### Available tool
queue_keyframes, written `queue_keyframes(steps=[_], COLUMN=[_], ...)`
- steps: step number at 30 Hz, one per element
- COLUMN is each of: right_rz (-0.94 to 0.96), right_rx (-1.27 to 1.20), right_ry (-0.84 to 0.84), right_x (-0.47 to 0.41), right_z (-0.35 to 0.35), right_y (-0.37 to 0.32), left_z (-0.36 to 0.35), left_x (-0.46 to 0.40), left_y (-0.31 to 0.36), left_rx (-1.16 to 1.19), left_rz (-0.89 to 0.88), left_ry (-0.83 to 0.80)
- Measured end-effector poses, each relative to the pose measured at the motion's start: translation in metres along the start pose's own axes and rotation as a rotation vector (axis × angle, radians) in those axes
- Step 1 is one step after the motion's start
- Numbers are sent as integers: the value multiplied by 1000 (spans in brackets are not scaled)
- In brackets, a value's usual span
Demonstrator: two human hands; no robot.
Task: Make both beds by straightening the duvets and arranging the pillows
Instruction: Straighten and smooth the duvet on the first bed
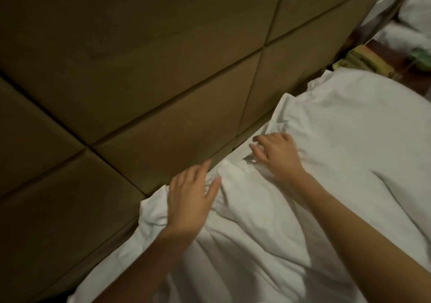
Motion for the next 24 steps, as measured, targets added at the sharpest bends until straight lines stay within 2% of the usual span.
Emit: queue_keyframes(steps=[2,4,8,10,12,17,20,24], right_rz=[-14,-96,-316,-327,-320,-394,-422,-459], right_rx=[89,155,157,148,138,119,136,-70], right_ry=[54,27,-186,-275,-288,-83,-82,35], right_x=[0,3,14,16,15,19,18,12], right_z=[21,29,5,-17,-30,-31,-36,-30], right_y=[12,35,74,76,73,78,80,80], left_z=[-8,-22,-63,-81,-90,-82,-71,-59], left_x=[-7,-13,-25,-30,-32,-45,-57,-69], left_y=[33,54,54,45,39,29,29,25], left_rx=[87,143,41,47,89,266,310,334], left_rz=[-73,-76,-13,0,-9,-42,-90,-151], left_ry=[-22,-121,-349,-441,-489,-402,-353,-333])
Point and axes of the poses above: each hand's wrist, its own x-axis away from the middle knuckle, its own z-axis out of the back of the hand, y = z × x, the point moved 5 cm from there along -x, towards the middle knuckle, and after that the axes turned 12 degrees about -y, right-handed, at the moved point
